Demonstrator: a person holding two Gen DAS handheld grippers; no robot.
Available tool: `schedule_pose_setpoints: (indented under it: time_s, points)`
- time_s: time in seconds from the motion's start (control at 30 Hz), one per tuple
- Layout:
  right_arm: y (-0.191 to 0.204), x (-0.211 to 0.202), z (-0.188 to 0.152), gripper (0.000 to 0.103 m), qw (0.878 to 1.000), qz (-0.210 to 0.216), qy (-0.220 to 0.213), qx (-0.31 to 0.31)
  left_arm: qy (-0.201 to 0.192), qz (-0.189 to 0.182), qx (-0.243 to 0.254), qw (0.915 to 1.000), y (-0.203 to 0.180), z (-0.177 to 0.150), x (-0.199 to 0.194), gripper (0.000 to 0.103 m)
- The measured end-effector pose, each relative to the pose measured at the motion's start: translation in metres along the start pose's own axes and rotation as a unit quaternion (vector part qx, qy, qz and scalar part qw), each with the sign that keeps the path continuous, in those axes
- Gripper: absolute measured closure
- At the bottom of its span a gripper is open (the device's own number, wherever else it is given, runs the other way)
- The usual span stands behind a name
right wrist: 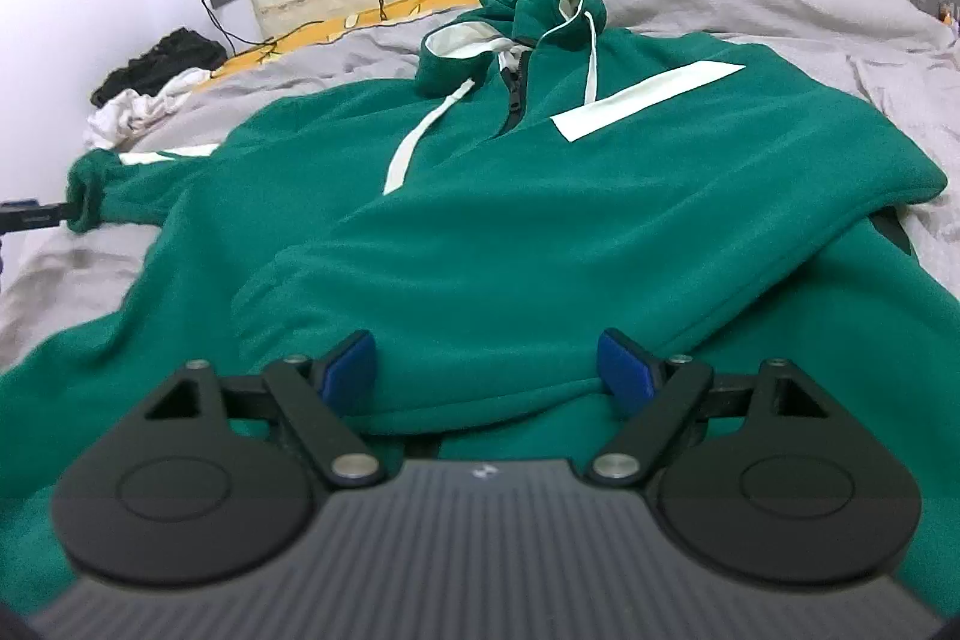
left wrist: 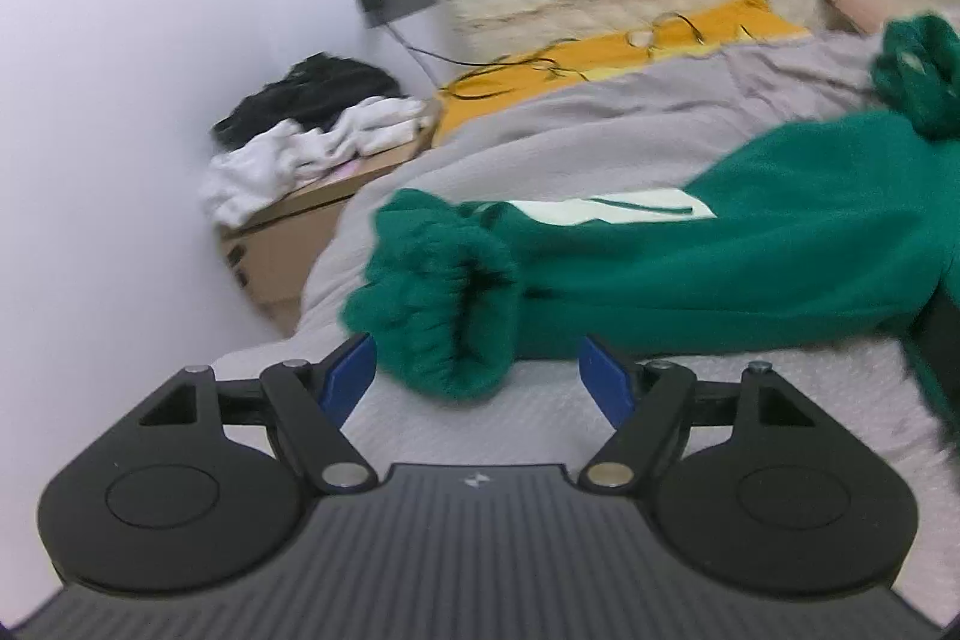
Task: Fold large clothes
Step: 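Open the right gripper while the left gripper grasps the other sleeve cuff, then fold the held sleeve with the left gripper across the hoodie body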
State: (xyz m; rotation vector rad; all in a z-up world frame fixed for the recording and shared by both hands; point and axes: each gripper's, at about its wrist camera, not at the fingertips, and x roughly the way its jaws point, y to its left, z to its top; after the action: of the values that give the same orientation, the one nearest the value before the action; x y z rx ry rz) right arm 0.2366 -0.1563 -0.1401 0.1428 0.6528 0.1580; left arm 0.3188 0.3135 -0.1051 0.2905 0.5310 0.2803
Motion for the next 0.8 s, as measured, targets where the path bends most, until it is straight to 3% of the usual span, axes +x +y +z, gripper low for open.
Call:
schedule_pose_setpoints:
  time_s: [0.13,0.2,0.3,0.37,0.43,0.53,0.67,0.8]
  points:
    - [0.006,0.006,-0.001,0.020,1.000,-0.016,0.002,-0.021,0.005,0.041,0.045,0.9981,-0.019,-0.002,0.035,0.024]
    - [0.008,0.007,-0.003,0.020,0.999,-0.020,0.001,-0.031,0.008,0.086,0.062,0.9944,-0.023,-0.005,0.051,0.024]
    - [0.009,0.008,-0.004,0.020,0.999,-0.023,0.001,-0.040,0.008,0.129,0.036,0.9909,-0.012,-0.007,0.066,0.024]
    - [0.009,0.008,-0.004,0.020,0.999,-0.027,0.002,-0.037,-0.004,0.125,-0.005,0.9922,0.003,-0.006,0.065,0.028]
    - [0.011,0.008,-0.003,0.020,0.999,-0.030,0.003,-0.042,-0.017,0.101,-0.037,0.9941,0.016,-0.004,0.061,0.055]
    - [0.010,0.006,-0.002,0.020,0.999,-0.030,0.006,-0.038,-0.012,0.063,-0.080,0.9947,0.039,0.006,0.055,0.076]
    - [0.013,-0.004,0.002,0.020,0.999,-0.021,0.006,-0.033,-0.029,0.041,-0.125,0.9910,0.068,0.032,0.030,0.082]
    - [0.023,-0.022,0.004,0.020,0.999,-0.008,-0.004,-0.046,-0.059,0.042,-0.119,0.9903,0.087,0.079,-0.014,0.085]
